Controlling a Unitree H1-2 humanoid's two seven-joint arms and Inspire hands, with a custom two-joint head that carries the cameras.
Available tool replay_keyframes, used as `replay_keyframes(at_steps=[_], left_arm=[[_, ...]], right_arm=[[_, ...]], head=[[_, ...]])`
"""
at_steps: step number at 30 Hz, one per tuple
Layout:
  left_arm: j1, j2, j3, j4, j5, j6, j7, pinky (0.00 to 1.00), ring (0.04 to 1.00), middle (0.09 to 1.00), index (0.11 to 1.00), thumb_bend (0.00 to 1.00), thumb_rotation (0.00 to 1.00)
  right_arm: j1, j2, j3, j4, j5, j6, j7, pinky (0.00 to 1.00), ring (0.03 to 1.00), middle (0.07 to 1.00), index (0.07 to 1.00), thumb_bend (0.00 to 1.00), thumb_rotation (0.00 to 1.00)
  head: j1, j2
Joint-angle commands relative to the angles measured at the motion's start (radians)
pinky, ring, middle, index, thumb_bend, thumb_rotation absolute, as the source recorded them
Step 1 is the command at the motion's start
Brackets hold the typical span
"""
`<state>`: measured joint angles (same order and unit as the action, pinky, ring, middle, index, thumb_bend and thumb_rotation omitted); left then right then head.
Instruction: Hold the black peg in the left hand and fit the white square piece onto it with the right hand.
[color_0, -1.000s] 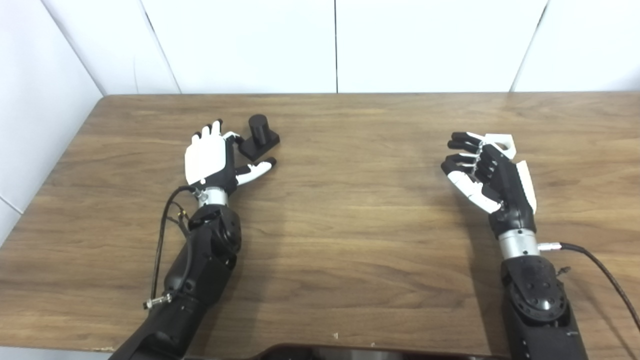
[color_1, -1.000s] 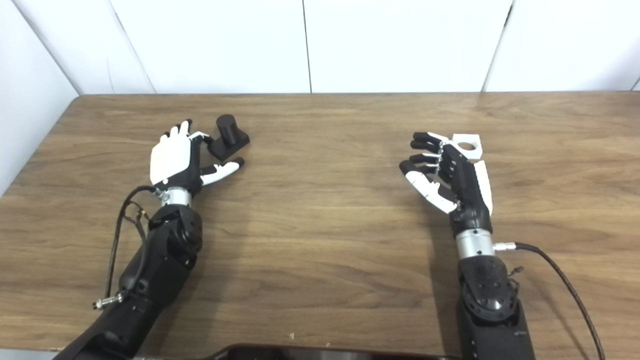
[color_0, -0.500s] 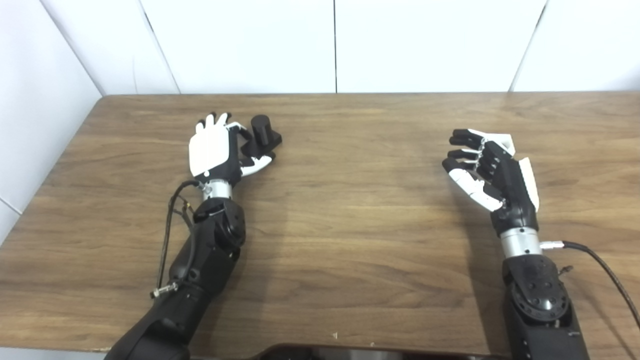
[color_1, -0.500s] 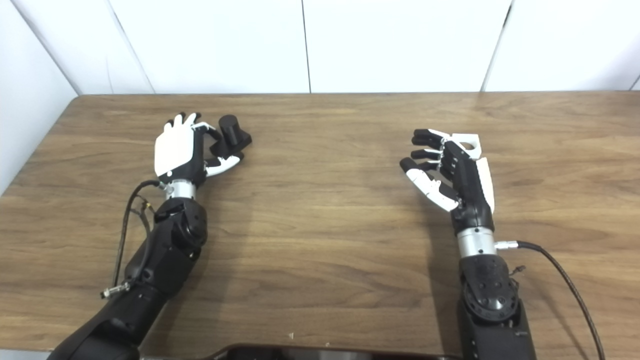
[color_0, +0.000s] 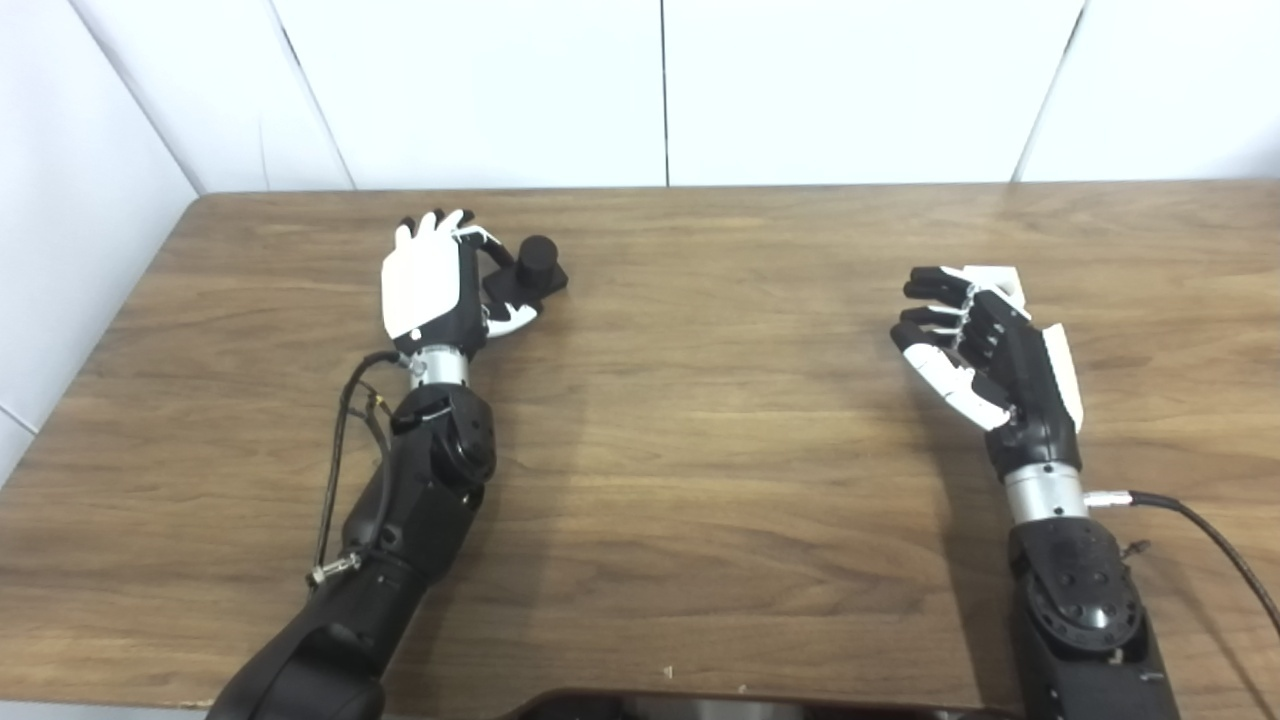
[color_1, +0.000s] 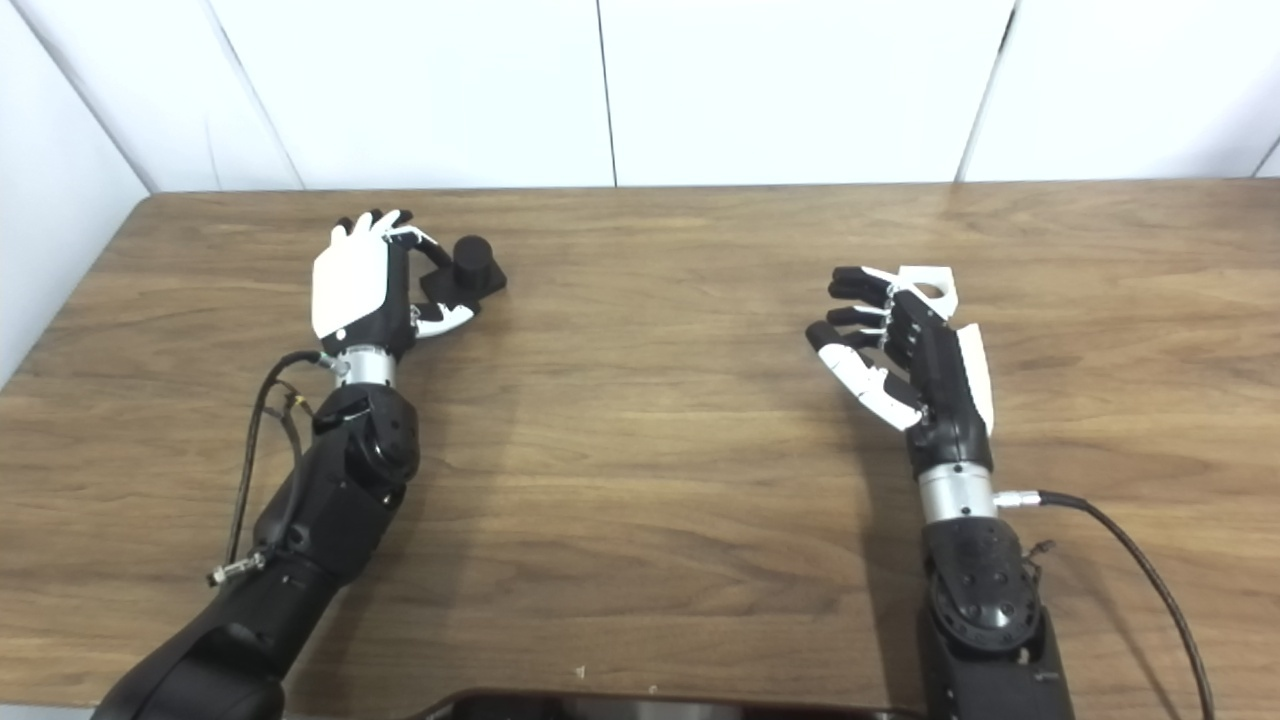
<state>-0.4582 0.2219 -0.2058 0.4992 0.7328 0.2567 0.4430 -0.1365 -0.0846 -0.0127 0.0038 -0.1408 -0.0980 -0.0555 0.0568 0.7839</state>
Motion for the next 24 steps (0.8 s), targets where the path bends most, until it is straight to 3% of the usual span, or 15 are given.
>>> replay_keyframes(at_steps=[1, 9, 14, 19, 24], left_arm=[[-0.016, 0.024, 0.005, 0.011, 0.0, 0.009, 0.003, 1.0, 0.947, 0.879, 0.487, 0.51, 0.08], [-0.004, 0.023, -0.008, -0.004, -0.001, 0.021, -0.03, 0.96, 0.927, 0.872, 0.49, 0.51, 0.08], [0.021, 0.029, -0.041, -0.024, -0.043, -0.044, -0.115, 0.89, 0.905, 0.86, 0.491, 0.51, 0.09], [0.054, 0.034, -0.092, -0.072, -0.069, -0.085, -0.203, 0.91, 0.927, 0.877, 0.494, 0.51, 0.09], [0.089, 0.028, -0.134, -0.118, -0.082, -0.122, -0.239, 0.94, 0.954, 0.898, 0.493, 0.51, 0.09]], right_arm=[[-0.028, -0.002, -0.005, -0.039, -0.001, -0.035, -0.007, 0.56, 0.661, 0.72, 0.706, 0.59, 0.45], [-0.026, -0.004, -0.009, -0.045, 0.0, -0.035, -0.007, 0.58, 0.676, 0.721, 0.708, 0.6, 0.46], [-0.028, -0.004, -0.012, -0.051, 0.002, -0.023, -0.006, 0.59, 0.689, 0.729, 0.711, 0.6, 0.46], [-0.03, -0.008, -0.017, -0.055, 0.01, -0.016, -0.001, 0.61, 0.699, 0.733, 0.714, 0.61, 0.48], [-0.033, -0.014, -0.022, -0.055, 0.014, -0.015, 0.002, 0.6, 0.691, 0.726, 0.713, 0.6, 0.47]], head=[[0.0, 0.001], [-0.003, 0.002], [-0.006, 0.003], [-0.009, 0.004], [-0.014, 0.004]])
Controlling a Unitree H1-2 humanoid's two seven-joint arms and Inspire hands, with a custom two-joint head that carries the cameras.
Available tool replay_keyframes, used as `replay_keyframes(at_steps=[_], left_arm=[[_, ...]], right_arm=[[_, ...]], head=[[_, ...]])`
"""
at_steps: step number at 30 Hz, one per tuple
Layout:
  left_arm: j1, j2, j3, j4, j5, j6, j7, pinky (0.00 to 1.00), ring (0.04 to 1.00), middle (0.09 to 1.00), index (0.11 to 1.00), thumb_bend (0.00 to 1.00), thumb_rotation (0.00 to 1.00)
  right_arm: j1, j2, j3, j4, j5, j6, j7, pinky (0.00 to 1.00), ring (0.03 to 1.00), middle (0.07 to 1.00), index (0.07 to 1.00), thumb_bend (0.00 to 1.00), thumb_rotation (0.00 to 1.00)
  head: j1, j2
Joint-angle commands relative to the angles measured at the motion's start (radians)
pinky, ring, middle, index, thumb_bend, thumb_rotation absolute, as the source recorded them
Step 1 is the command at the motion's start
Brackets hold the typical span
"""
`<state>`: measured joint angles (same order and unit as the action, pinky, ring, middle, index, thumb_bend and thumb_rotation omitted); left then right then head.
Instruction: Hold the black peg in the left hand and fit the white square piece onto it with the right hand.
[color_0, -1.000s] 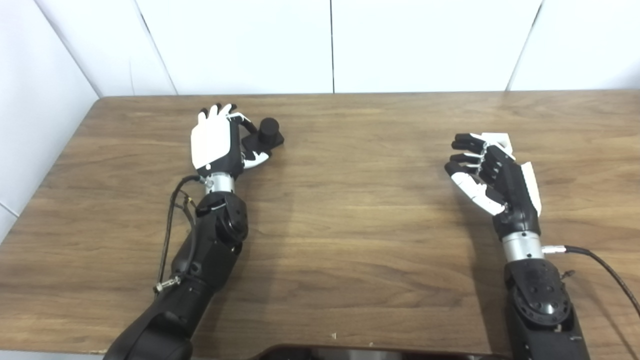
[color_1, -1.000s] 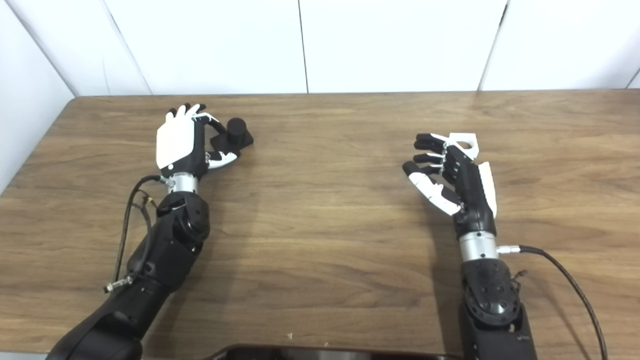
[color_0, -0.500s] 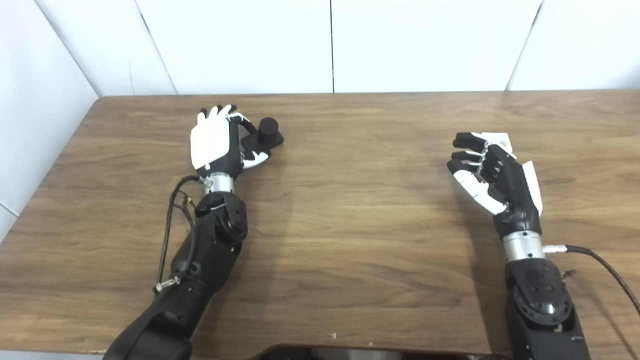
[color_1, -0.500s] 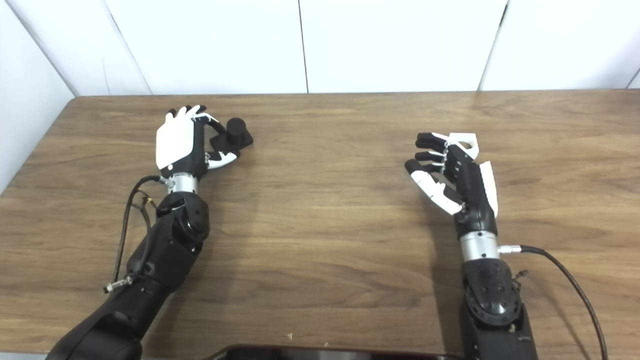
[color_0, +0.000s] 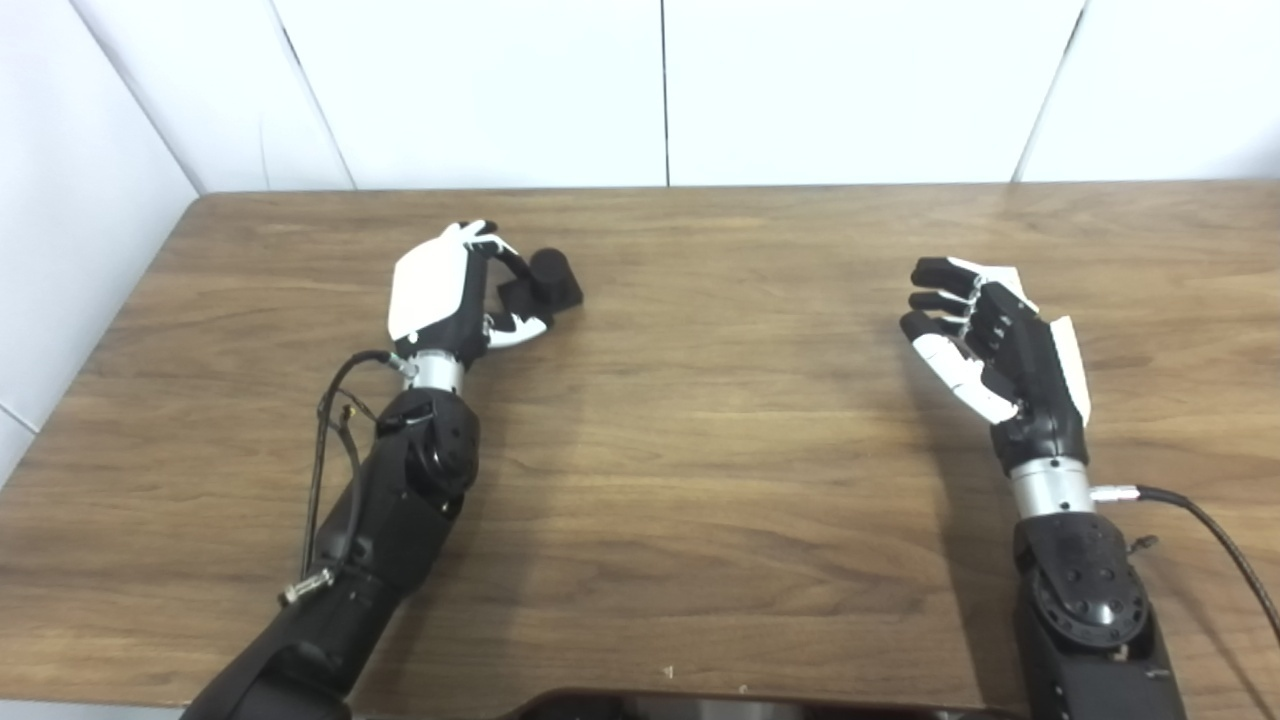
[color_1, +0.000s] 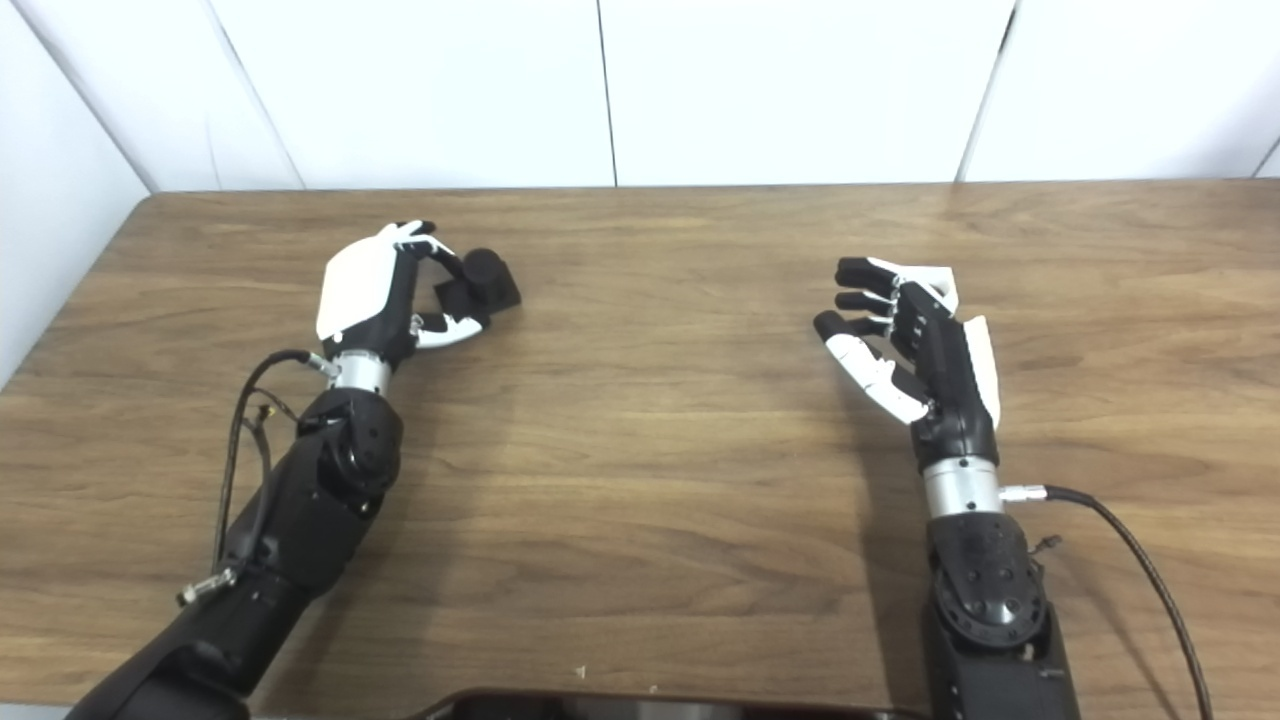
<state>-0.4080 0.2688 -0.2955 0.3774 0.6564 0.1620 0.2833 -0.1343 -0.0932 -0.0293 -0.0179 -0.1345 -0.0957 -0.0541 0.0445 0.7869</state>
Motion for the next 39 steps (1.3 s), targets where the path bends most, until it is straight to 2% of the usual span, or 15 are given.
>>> replay_keyframes(at_steps=[1, 5, 7, 8, 9, 11, 20, 25, 39], left_arm=[[0.044, -0.019, -0.053, -0.006, -0.005, -0.031, -0.085, 0.95, 0.962, 0.904, 0.494, 0.51, 0.09], [0.065, -0.019, -0.081, -0.047, 0.006, -0.034, -0.101, 0.99, 0.987, 0.923, 0.494, 0.51, 0.1], [0.074, -0.015, -0.098, -0.069, 0.019, -0.029, -0.114, 1.0, 0.997, 0.935, 0.565, 0.63, 0.36], [0.077, -0.011, -0.108, -0.08, 0.029, -0.028, -0.12, 1.0, 0.999, 0.94, 0.586, 0.66, 0.43], [0.082, -0.009, -0.117, -0.093, 0.038, -0.028, -0.124, 1.0, 1.0, 0.945, 0.601, 0.69, 0.48], [0.09, -0.002, -0.136, -0.116, 0.053, -0.028, -0.134, 1.0, 1.0, 0.953, 0.611, 0.7, 0.51], [0.127, 0.007, -0.18, -0.218, 0.095, -0.03, -0.198, 1.0, 1.0, 0.954, 0.617, 0.72, 0.51], [0.139, 0.0, -0.189, -0.257, 0.111, -0.027, -0.229, 1.0, 1.0, 0.961, 0.624, 0.74, 0.57], [0.139, -0.023, -0.182, -0.254, 0.122, -0.018, -0.242, 1.0, 1.0, 0.959, 0.621, 0.73, 0.53]], right_arm=[[-0.036, -0.006, -0.006, -0.032, 0.009, -0.018, 0.001, 0.61, 0.691, 0.725, 0.713, 0.6, 0.47], [-0.036, -0.006, -0.007, -0.04, 0.012, -0.005, 0.001, 0.61, 0.693, 0.725, 0.715, 0.61, 0.47], [-0.037, -0.007, -0.006, -0.045, 0.006, -0.002, 0.001, 0.61, 0.693, 0.726, 0.718, 0.6, 0.47], [-0.038, -0.008, -0.005, -0.048, 0.003, 0.001, 0.0, 0.6, 0.691, 0.726, 0.719, 0.6, 0.47], [-0.039, -0.008, -0.005, -0.049, 0.0, 0.001, 0.0, 0.6, 0.688, 0.724, 0.719, 0.6, 0.47], [-0.041, -0.009, -0.004, -0.049, -0.004, -0.001, -0.001, 0.59, 0.683, 0.722, 0.718, 0.59, 0.46], [-0.04, -0.009, -0.004, -0.066, -0.014, 0.016, -0.002, 0.6, 0.688, 0.729, 0.724, 0.59, 0.46], [-0.041, -0.009, -0.005, -0.067, -0.011, 0.017, -0.002, 0.6, 0.69, 0.73, 0.724, 0.6, 0.47], [-0.041, -0.011, -0.008, -0.075, -0.015, 0.025, -0.005, 0.6, 0.694, 0.736, 0.723, 0.58, 0.47]], head=[[-0.003, 0.001], [-0.009, 0.001], [-0.012, 0.002], [-0.012, 0.002], [-0.012, 0.003], [-0.013, 0.003], [-0.034, 0.007], [-0.035, 0.007], [-0.034, 0.009]])
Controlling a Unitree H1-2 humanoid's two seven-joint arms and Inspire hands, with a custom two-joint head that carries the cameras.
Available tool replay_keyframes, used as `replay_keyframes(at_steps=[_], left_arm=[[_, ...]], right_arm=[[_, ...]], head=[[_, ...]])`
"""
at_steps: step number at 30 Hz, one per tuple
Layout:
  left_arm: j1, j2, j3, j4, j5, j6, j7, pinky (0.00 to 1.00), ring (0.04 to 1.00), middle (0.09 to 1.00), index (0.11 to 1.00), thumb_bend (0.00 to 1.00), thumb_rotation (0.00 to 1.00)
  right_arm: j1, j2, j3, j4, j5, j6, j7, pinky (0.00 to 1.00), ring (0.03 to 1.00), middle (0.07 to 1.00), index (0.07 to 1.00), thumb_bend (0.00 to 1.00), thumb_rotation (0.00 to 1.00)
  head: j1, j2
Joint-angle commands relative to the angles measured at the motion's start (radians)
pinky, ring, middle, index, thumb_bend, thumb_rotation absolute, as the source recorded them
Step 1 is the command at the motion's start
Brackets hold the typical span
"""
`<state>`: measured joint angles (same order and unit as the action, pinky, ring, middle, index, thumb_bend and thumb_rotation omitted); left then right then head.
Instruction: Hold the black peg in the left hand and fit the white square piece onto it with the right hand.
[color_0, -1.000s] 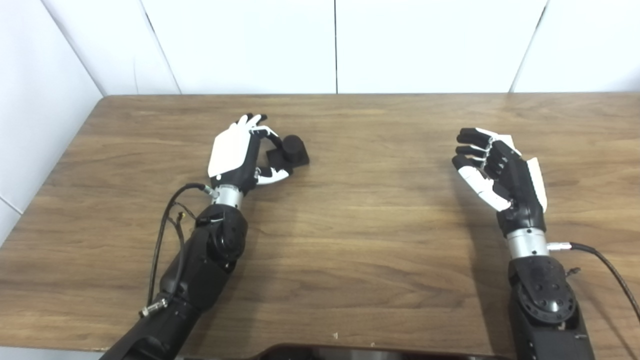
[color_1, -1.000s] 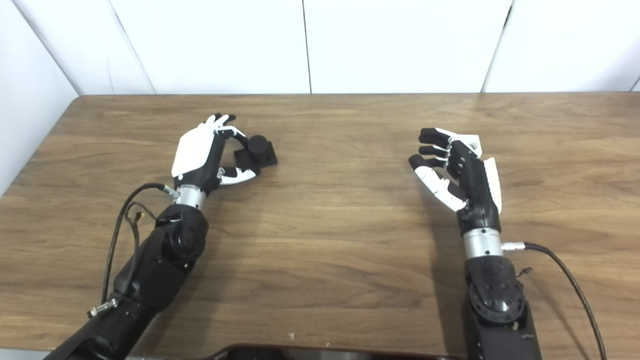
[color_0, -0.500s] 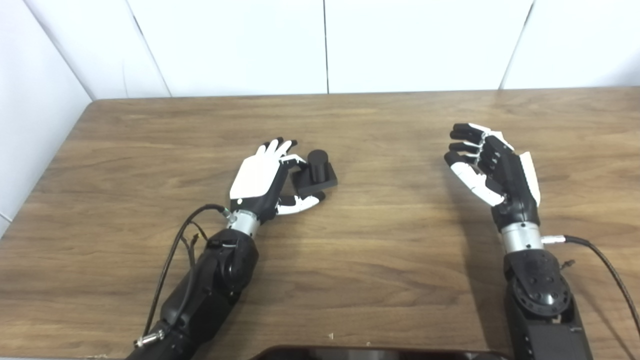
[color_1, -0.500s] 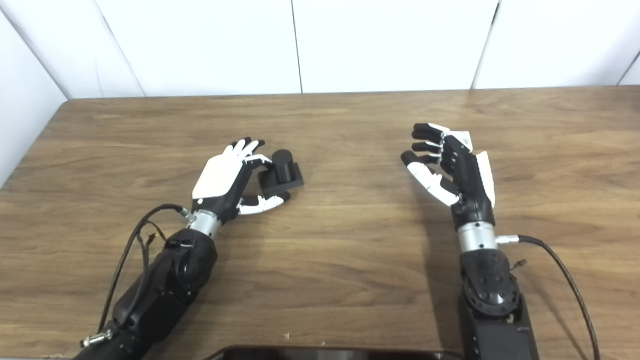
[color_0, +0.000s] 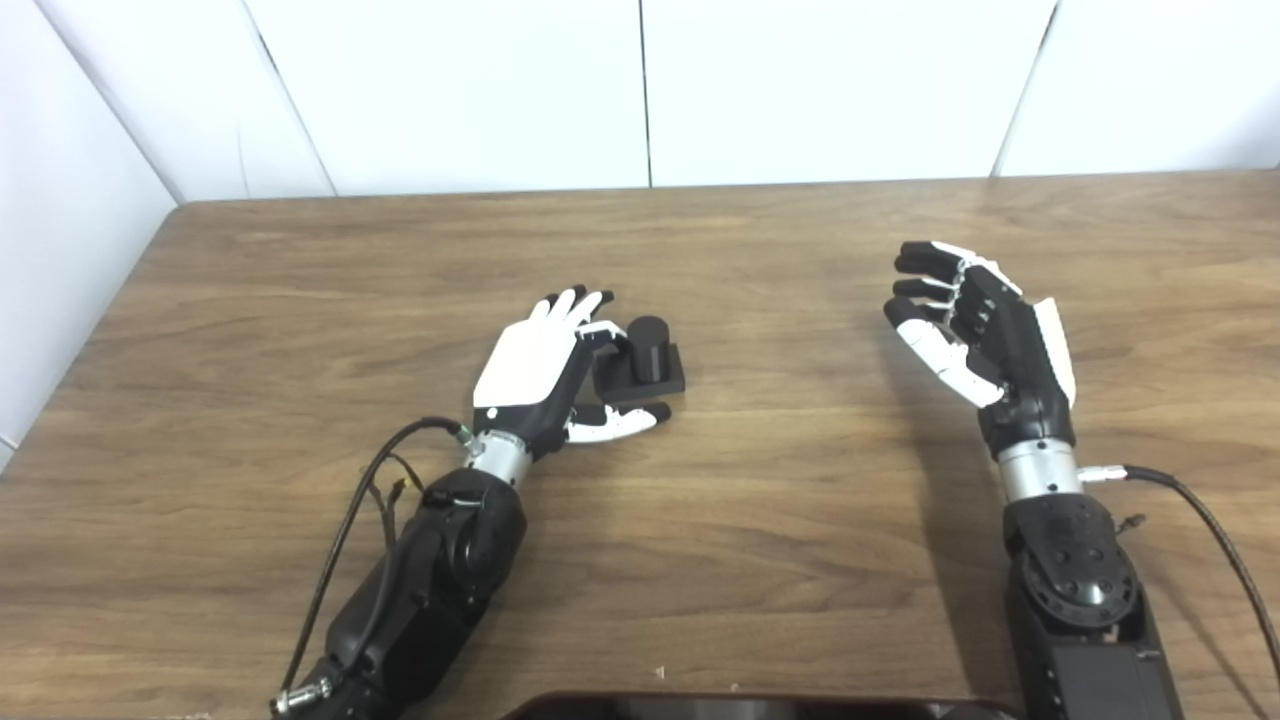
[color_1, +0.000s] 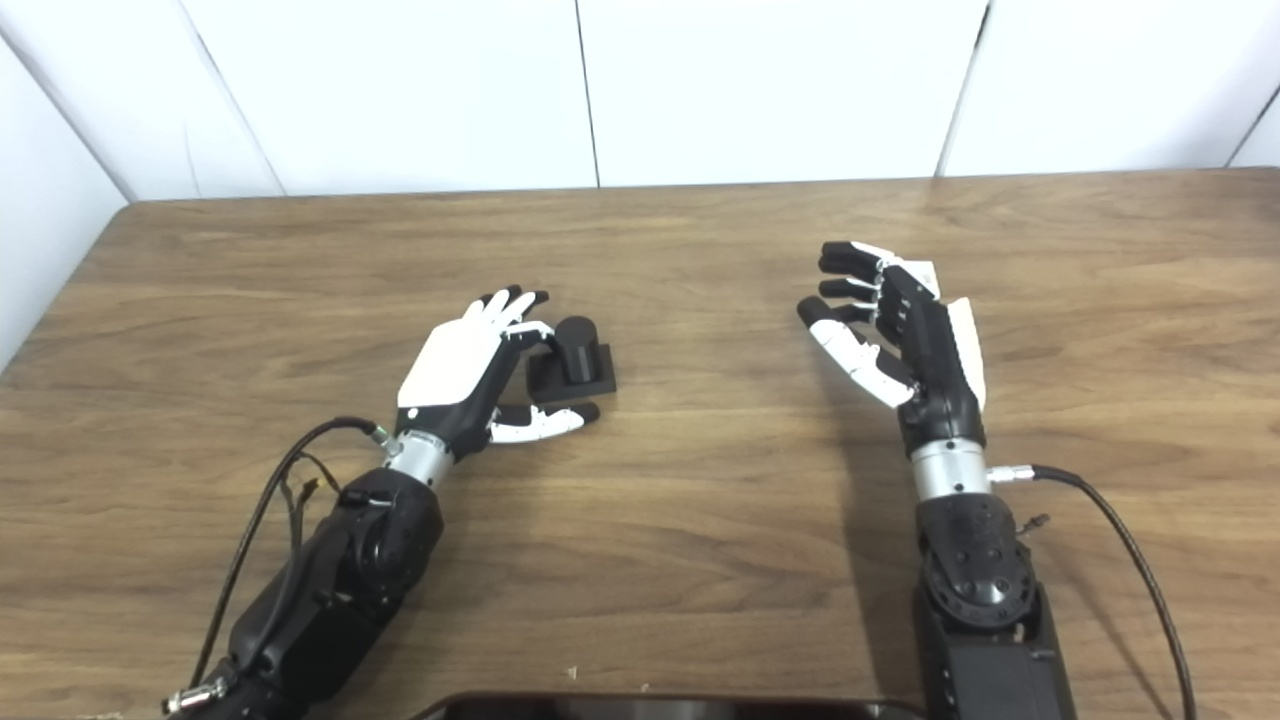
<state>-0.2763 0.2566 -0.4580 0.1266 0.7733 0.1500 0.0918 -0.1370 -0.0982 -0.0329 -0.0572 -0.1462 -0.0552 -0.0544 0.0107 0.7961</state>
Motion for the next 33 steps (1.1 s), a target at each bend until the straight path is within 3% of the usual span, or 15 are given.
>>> replay_keyframes(at_steps=[1, 13, 18, 24, 33], left_arm=[[0.008, -0.011, -0.018, 0.0, 0.006, -0.007, -0.048, 1.0, 1.0, 0.958, 0.62, 0.73, 0.53], [0.01, -0.024, 0.014, 0.032, 0.001, -0.032, -0.006, 1.0, 0.998, 0.94, 0.602, 0.66, 0.47], [0.004, -0.035, 0.035, 0.046, 0.006, -0.029, 0.02, 1.0, 0.993, 0.93, 0.585, 0.61, 0.35], [0.002, -0.043, 0.057, 0.052, 0.011, -0.025, 0.032, 1.0, 0.991, 0.927, 0.59, 0.65, 0.18], [0.005, -0.047, 0.076, 0.064, 0.009, -0.036, 0.049, 1.0, 0.98, 0.917, 0.576, 0.66, 0.15]], right_arm=[[-0.038, -0.006, -0.005, -0.037, -0.003, -0.014, -0.005, 0.61, 0.695, 0.737, 0.724, 0.58, 0.46], [-0.028, -0.009, -0.009, -0.031, -0.002, -0.024, -0.007, 0.61, 0.698, 0.74, 0.722, 0.6, 0.48], [-0.027, -0.013, -0.013, -0.032, -0.001, -0.028, -0.007, 0.61, 0.7, 0.74, 0.724, 0.59, 0.49], [-0.026, -0.016, -0.014, -0.035, -0.001, -0.026, -0.007, 0.61, 0.701, 0.743, 0.725, 0.58, 0.49], [-0.027, -0.018, -0.016, -0.039, 0.001, -0.023, -0.006, 0.61, 0.699, 0.745, 0.727, 0.6, 0.5]], head=[[0.0, 0.0], [-0.018, -0.007], [-0.016, -0.006], [-0.008, -0.006], [-0.012, -0.006]])
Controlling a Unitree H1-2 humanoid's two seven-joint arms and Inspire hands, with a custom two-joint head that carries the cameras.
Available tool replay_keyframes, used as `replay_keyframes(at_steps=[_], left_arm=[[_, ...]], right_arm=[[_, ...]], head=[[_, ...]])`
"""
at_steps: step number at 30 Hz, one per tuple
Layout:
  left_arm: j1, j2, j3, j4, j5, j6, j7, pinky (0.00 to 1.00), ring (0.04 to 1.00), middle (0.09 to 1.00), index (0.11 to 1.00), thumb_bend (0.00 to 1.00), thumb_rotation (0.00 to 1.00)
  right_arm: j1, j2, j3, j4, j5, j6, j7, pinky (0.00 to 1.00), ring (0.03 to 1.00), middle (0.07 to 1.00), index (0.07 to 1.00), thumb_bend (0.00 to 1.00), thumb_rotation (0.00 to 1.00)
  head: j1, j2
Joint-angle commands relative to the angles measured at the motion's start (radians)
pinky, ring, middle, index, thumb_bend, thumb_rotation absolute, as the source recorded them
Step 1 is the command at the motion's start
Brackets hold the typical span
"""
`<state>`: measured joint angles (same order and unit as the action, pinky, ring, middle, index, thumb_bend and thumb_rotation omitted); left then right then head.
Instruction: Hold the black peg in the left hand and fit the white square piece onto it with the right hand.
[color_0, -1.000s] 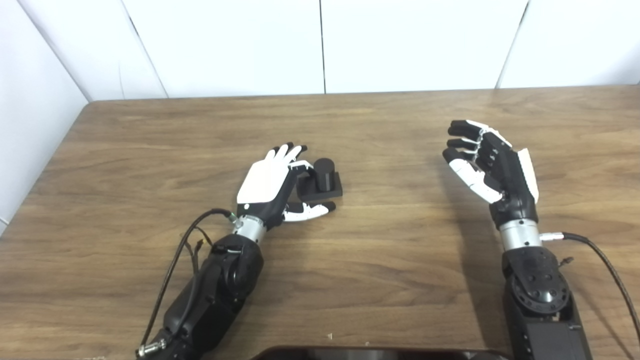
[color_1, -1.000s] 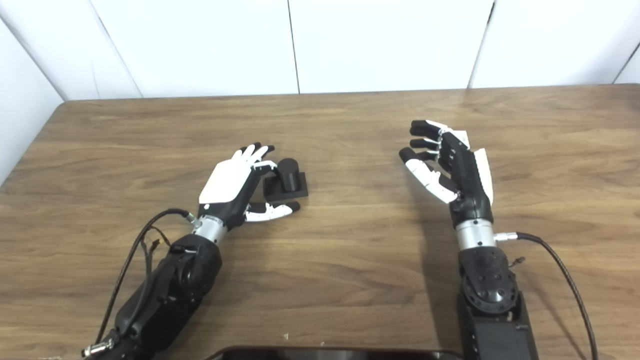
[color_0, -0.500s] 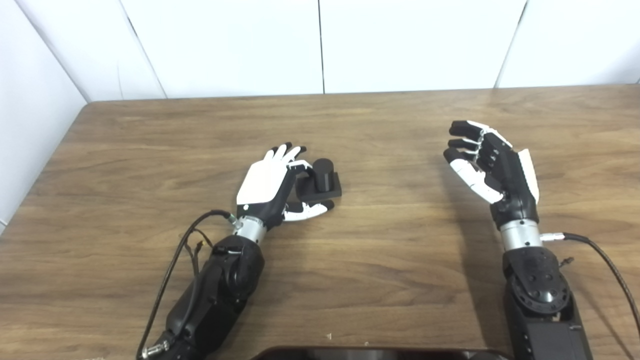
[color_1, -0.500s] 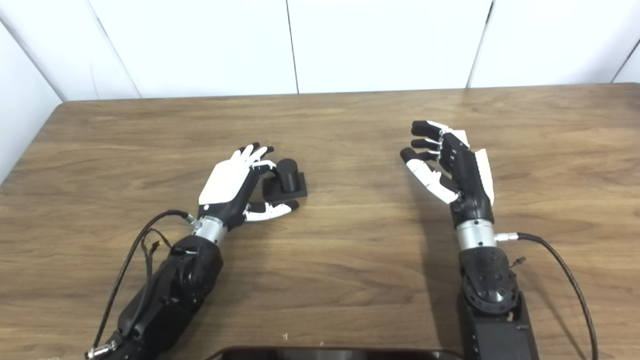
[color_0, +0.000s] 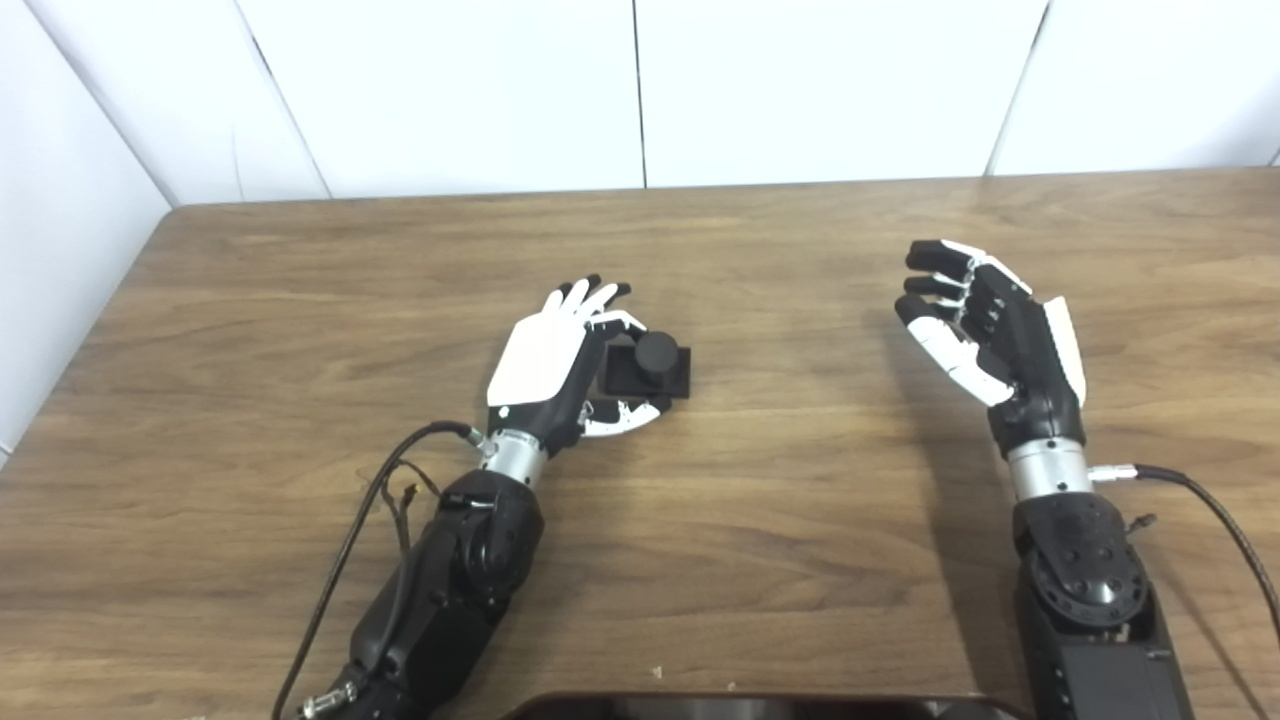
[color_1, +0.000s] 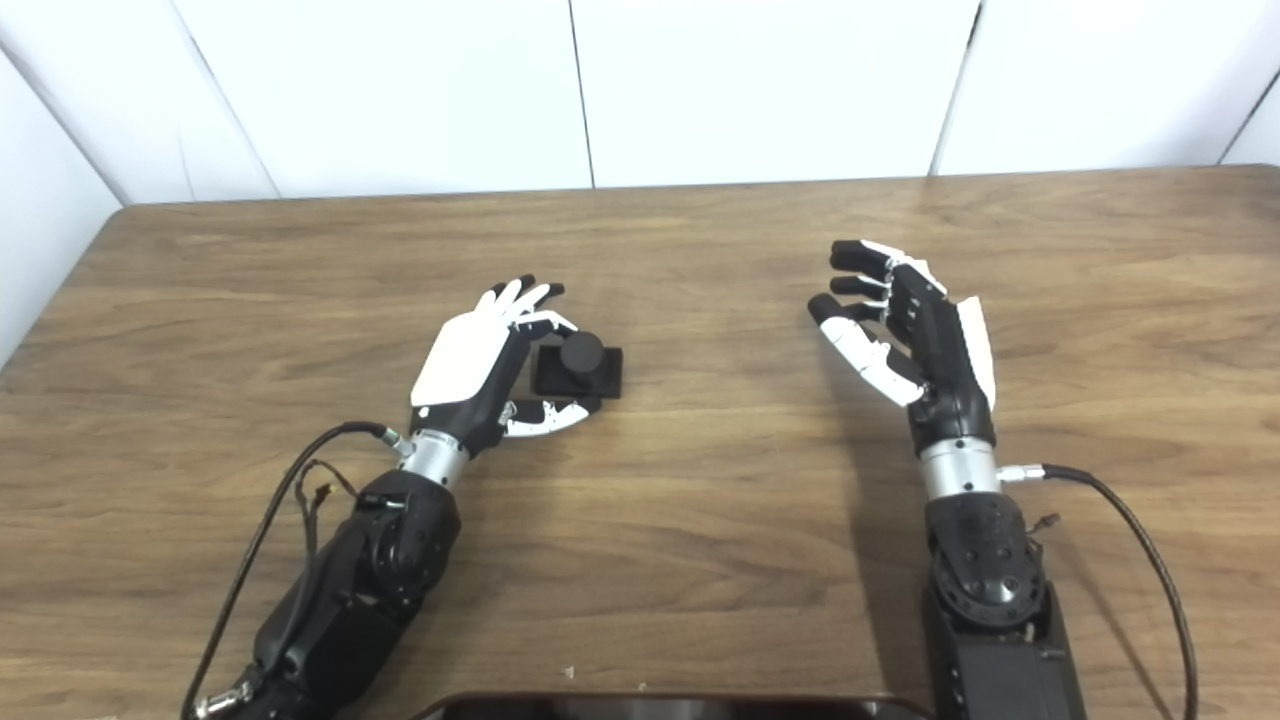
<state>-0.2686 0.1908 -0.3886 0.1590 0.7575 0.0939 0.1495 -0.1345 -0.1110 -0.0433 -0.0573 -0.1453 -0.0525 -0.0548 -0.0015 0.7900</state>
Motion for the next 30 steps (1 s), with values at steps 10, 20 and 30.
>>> replay_keyframes(at_steps=[10, 20, 30], left_arm=[[0.011, 0.032, 0.022, 0.023, 0.015, 0.02, -0.027, 1.0, 0.979, 0.917, 0.58, 0.67, 0.17], [0.018, 0.041, 0.024, 0.051, 0.01, 0.002, -0.039, 0.99, 0.978, 0.922, 0.589, 0.68, 0.17], [0.023, 0.037, 0.027, 0.059, 0.006, -0.004, -0.027, 1.0, 0.984, 0.927, 0.584, 0.68, 0.17]], right_arm=[[-0.113, -0.116, -0.018, -0.013, -0.088, -0.101, -0.006, 0.58, 0.682, 0.748, 0.724, 0.59, 0.43], [-0.283, -0.468, 0.031, -0.009, -0.448, -0.079, 0.05, 0.7, 0.792, 0.798, 0.765, 0.59, 0.51], [-0.438, -0.658, 0.103, 0.111, -0.465, -0.107, 0.227, 0.72, 0.844, 0.858, 0.816, 0.74, 0.54]], head=[[-0.193, -0.057], [-0.194, -0.061], [-0.187, -0.066]])
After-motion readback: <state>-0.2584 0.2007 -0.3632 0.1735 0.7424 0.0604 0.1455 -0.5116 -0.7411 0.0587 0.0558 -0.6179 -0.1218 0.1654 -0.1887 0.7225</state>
